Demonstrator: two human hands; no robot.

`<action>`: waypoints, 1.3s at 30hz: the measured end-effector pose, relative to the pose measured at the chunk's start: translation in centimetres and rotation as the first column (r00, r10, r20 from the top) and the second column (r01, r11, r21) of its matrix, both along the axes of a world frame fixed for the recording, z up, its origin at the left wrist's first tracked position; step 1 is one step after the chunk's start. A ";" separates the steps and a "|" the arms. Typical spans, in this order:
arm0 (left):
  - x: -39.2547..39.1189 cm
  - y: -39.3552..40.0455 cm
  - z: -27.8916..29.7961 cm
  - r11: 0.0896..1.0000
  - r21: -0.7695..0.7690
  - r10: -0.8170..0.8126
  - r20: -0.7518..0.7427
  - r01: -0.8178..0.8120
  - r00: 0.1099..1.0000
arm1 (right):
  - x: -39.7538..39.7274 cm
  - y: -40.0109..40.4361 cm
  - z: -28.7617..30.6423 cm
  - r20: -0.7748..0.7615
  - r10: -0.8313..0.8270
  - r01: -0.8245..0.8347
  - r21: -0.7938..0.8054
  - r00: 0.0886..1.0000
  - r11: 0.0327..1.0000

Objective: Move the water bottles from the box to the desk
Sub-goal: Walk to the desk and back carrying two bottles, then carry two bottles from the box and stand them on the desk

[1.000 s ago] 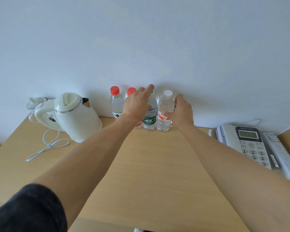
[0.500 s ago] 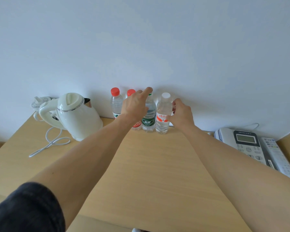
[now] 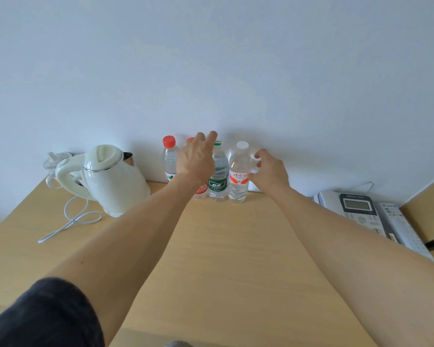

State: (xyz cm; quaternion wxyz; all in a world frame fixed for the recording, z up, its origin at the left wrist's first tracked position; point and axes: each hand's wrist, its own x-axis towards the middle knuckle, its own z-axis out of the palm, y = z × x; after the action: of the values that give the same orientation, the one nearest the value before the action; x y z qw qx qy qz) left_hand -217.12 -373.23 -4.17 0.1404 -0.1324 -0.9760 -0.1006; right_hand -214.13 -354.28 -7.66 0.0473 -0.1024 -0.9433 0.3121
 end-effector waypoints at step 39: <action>35.0 30.9 -1.6 0.426 -0.248 -0.842 0.242 0.870 0.482 | 46.8 16.5 0.5 0.244 -0.798 0.746 0.285 0.551 0.602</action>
State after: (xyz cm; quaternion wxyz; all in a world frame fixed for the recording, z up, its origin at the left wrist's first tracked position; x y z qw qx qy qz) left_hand -182.10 -342.38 -5.79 0.0052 -0.6269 -0.7791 0.0061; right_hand -167.34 -337.79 -7.15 0.0202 -0.5565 -0.8141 0.1650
